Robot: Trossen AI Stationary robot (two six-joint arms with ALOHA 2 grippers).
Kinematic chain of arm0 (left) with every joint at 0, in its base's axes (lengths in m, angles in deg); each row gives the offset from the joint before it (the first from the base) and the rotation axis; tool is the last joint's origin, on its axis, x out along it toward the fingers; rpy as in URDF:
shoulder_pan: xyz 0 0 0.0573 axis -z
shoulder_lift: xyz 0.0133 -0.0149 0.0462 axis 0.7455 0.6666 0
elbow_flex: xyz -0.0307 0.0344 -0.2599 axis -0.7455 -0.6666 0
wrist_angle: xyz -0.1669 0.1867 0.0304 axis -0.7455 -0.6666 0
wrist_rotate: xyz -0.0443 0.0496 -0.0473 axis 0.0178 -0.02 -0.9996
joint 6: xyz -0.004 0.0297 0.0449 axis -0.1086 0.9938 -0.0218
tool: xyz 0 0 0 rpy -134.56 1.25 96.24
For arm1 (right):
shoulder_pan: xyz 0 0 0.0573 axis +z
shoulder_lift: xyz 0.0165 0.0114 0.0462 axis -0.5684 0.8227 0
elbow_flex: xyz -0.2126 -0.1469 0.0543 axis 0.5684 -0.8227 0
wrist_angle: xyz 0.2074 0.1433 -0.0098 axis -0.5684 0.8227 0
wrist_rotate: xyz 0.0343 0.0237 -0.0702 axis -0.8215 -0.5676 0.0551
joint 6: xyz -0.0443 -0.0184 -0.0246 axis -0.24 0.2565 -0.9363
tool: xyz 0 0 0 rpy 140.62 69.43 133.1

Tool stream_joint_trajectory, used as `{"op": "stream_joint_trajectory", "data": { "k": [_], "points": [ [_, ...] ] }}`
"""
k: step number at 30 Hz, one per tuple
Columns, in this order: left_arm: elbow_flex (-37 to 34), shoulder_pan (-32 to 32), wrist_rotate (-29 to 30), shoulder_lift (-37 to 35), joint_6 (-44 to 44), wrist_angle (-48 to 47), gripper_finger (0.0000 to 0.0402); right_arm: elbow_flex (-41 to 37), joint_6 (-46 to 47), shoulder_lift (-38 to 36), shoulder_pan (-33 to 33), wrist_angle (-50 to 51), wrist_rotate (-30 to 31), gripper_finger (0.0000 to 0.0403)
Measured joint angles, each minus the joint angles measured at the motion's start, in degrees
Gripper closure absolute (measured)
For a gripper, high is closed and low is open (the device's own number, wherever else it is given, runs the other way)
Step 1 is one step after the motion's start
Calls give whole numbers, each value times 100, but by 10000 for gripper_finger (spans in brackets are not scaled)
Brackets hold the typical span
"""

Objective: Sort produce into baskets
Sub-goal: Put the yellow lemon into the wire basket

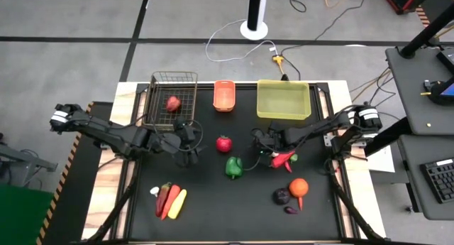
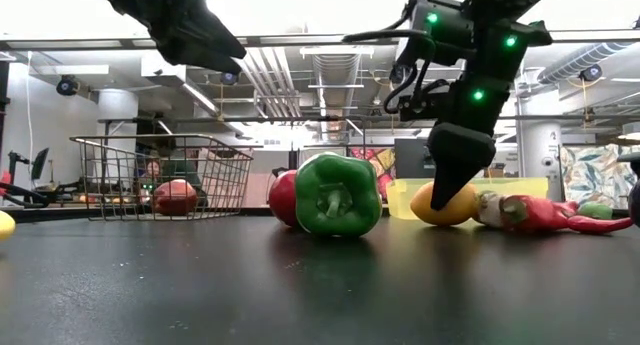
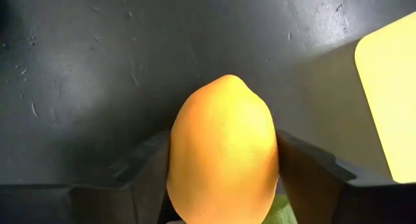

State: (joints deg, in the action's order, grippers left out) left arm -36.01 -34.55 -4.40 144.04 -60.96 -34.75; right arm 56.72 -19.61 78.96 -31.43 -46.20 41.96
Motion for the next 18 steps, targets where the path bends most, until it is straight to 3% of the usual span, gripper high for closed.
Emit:
{"op": "stream_joint_trajectory", "data": {
  "k": [6,11,18],
  "points": [
    [0,0,-145,17,26,19,118,21,-170,-252,1,-72,62,182],
    [-22,4,-995,24,370,425,118,37,-565,-670,24,-684,109,179],
    [-217,-34,-1225,20,844,1412,118,35,-2175,-969,366,-2971,97,177]
  ]
}}
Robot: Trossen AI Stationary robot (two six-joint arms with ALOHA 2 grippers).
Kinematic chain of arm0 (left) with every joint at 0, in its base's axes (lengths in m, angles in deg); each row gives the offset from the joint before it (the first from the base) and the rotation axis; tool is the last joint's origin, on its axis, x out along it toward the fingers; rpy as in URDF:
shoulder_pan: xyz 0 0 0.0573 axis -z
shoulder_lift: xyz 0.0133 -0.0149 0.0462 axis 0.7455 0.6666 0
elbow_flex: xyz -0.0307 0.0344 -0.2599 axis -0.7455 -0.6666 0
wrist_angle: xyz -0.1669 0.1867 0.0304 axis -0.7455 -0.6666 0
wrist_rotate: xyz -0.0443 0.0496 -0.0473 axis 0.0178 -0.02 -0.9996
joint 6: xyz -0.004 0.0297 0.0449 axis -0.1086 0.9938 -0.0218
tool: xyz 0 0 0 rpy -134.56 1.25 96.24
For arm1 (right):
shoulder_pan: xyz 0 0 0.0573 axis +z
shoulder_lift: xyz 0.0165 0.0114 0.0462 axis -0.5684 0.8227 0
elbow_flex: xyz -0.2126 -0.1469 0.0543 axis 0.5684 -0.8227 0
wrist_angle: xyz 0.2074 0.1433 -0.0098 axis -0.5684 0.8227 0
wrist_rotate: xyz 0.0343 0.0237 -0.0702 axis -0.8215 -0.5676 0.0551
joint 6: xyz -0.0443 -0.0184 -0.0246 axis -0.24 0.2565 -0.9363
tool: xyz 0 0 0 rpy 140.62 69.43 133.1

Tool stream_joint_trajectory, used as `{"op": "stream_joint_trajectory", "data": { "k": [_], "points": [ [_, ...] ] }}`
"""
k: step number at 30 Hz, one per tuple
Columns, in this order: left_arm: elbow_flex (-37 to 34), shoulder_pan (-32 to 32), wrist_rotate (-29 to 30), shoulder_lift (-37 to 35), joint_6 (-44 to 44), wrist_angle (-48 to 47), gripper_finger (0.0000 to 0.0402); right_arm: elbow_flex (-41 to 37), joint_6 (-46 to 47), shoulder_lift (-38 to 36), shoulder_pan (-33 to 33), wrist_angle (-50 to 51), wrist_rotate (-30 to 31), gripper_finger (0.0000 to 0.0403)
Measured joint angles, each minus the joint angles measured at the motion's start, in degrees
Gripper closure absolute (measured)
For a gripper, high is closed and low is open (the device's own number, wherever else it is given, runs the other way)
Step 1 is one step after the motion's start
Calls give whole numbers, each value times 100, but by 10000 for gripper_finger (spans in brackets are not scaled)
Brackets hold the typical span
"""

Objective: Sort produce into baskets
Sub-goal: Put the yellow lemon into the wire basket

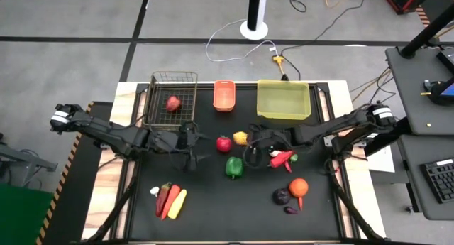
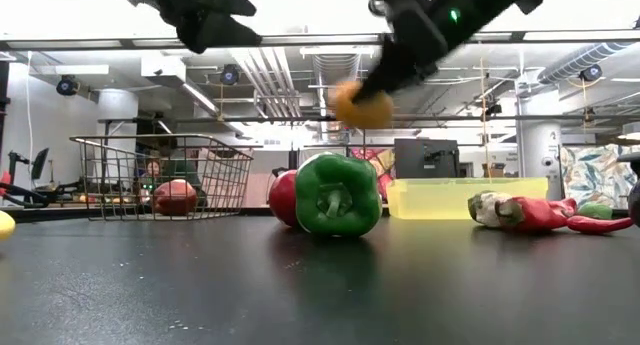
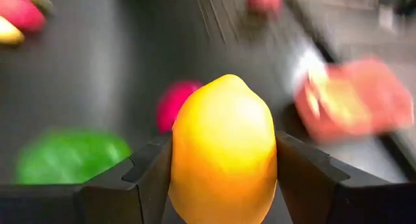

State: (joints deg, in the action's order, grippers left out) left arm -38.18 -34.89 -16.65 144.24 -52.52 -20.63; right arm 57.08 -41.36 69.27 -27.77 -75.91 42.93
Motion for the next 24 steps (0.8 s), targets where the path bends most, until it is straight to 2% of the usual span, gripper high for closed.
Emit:
{"op": "stream_joint_trajectory", "data": {
  "k": [5,10,16,24],
  "points": [
    [-204,-63,3,2,102,559,118,-1,-1102,183,268,-1669,-167,177],
    [-296,-86,0,7,147,937,118,-5,-1697,482,363,-2725,-358,177],
    [-383,-95,-233,9,161,1382,118,42,-2204,837,363,-3438,-355,177],
    [-450,-137,-340,308,216,1966,118,295,-2481,996,363,-3483,-361,177]
  ]
}}
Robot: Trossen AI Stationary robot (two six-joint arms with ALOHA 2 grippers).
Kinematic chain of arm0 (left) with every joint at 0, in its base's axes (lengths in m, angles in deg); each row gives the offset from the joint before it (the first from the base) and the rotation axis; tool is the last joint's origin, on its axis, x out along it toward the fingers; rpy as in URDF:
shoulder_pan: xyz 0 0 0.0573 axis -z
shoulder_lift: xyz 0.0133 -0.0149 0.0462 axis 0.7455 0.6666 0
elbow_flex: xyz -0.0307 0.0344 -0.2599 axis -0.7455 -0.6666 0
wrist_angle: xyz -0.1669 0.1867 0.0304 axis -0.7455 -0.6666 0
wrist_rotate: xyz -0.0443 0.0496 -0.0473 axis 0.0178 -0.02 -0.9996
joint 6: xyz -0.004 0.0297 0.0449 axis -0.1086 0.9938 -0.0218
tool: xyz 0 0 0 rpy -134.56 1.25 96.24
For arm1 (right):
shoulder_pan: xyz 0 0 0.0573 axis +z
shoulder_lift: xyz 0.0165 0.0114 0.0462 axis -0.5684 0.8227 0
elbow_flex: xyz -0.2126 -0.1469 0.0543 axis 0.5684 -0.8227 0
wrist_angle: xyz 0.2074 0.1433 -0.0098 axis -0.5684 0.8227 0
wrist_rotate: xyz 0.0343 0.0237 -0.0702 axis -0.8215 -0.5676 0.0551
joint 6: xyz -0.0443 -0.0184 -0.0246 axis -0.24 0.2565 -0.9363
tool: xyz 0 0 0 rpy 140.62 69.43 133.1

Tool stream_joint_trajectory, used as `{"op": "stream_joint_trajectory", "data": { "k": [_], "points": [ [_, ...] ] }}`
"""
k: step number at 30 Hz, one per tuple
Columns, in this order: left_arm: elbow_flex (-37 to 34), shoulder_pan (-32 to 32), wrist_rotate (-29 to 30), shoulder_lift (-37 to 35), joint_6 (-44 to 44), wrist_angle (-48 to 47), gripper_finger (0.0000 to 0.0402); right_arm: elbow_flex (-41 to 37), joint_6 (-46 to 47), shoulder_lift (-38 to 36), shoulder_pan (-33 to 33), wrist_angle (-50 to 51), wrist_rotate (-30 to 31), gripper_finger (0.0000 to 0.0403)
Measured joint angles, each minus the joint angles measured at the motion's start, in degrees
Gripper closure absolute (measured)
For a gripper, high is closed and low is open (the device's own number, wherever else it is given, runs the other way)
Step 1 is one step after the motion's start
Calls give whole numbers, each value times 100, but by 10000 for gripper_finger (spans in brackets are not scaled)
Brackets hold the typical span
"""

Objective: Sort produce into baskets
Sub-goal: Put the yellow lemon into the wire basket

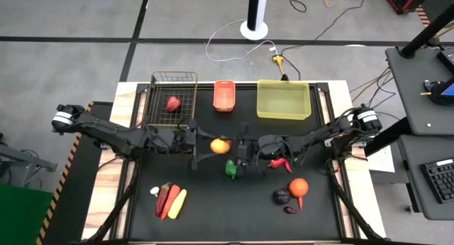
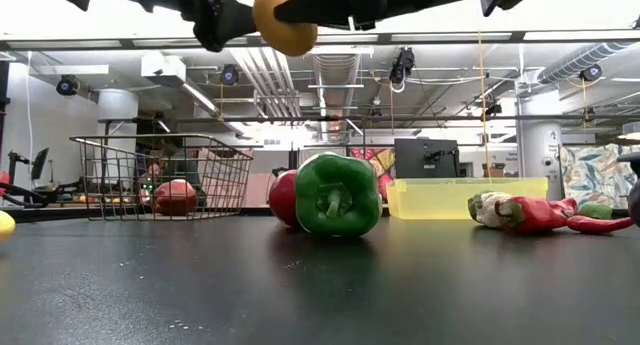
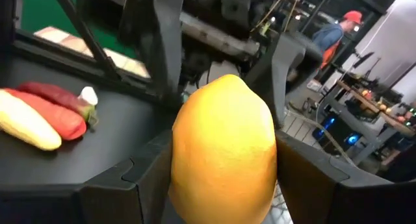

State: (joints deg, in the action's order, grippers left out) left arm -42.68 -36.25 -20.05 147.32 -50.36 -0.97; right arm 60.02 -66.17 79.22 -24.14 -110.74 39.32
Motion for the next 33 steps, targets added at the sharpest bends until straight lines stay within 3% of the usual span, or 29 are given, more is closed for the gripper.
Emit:
{"op": "stream_joint_trajectory", "data": {
  "k": [5,12,17,25,33],
  "points": [
    [-4,-22,11,262,185,437,135,0,-54,-22,0,16,-2,177],
    [-2,-24,57,261,203,469,220,-2,-26,-20,0,21,17,177],
    [-2,-24,143,246,153,446,221,-2,85,-22,-2,18,13,169],
    [-2,-84,348,184,-4,354,221,-2,557,-24,-72,60,80,100],
    [0,-256,748,-276,-418,-304,221,-2,553,-289,-81,311,1024,62]
  ]
}}
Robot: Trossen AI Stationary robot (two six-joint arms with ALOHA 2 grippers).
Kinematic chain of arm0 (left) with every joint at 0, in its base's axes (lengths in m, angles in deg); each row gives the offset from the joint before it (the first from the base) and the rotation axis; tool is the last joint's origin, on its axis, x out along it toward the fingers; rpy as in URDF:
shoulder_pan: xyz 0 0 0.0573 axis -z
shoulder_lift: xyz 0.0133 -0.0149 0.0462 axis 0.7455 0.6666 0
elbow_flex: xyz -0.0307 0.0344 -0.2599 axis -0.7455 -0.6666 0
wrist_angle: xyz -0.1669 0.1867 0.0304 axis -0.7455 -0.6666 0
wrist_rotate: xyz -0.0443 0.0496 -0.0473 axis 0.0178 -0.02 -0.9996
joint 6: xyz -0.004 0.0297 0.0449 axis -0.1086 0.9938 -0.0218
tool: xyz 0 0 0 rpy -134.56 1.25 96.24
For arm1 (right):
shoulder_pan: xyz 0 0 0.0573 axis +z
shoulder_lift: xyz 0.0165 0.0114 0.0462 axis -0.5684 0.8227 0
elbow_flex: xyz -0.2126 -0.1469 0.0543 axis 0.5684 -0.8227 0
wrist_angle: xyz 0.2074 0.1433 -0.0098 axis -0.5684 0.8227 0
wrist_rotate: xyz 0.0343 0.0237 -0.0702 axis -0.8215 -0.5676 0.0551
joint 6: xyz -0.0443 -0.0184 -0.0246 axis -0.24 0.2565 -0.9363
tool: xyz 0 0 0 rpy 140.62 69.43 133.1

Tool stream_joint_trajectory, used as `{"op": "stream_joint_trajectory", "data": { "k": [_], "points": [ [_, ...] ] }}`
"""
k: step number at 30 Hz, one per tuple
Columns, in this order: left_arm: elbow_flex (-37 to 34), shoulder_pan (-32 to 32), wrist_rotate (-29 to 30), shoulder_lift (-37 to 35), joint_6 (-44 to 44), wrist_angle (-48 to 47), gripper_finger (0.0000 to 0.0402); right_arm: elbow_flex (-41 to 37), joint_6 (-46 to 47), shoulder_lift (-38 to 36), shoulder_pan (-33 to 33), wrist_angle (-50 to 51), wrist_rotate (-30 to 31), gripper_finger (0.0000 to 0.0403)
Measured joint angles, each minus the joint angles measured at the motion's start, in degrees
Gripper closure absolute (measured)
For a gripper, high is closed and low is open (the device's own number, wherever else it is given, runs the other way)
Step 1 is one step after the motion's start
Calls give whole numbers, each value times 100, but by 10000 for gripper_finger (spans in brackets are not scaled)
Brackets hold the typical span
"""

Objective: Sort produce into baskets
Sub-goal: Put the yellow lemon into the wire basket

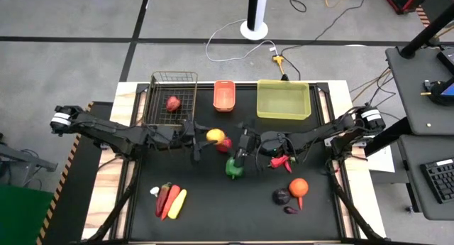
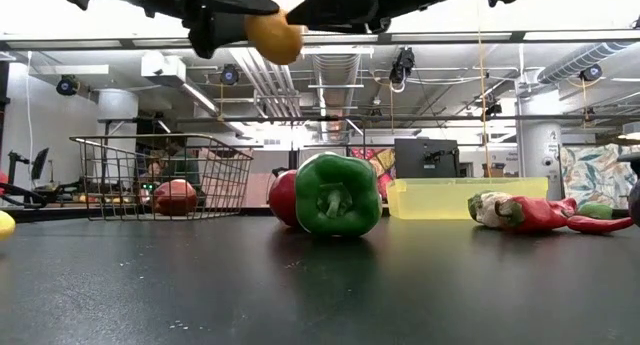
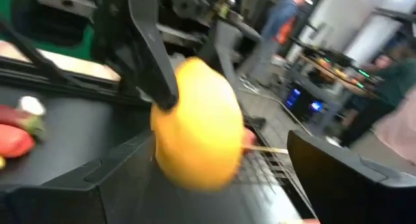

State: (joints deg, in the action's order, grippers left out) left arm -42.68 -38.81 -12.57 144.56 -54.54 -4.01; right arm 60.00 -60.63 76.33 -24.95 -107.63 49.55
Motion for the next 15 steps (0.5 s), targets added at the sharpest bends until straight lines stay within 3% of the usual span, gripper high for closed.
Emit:
{"op": "stream_joint_trajectory", "data": {
  "k": [5,11,15],
  "points": [
    [80,-261,394,-506,-244,-883,221,-2,305,-267,-106,534,352,59],
    [808,-1012,1109,-954,-740,-3522,222,-4,978,-452,-336,1169,386,64],
    [1278,-1863,1156,-974,-885,-4984,222,-4,1213,-480,-403,1347,382,67]
  ]
}}
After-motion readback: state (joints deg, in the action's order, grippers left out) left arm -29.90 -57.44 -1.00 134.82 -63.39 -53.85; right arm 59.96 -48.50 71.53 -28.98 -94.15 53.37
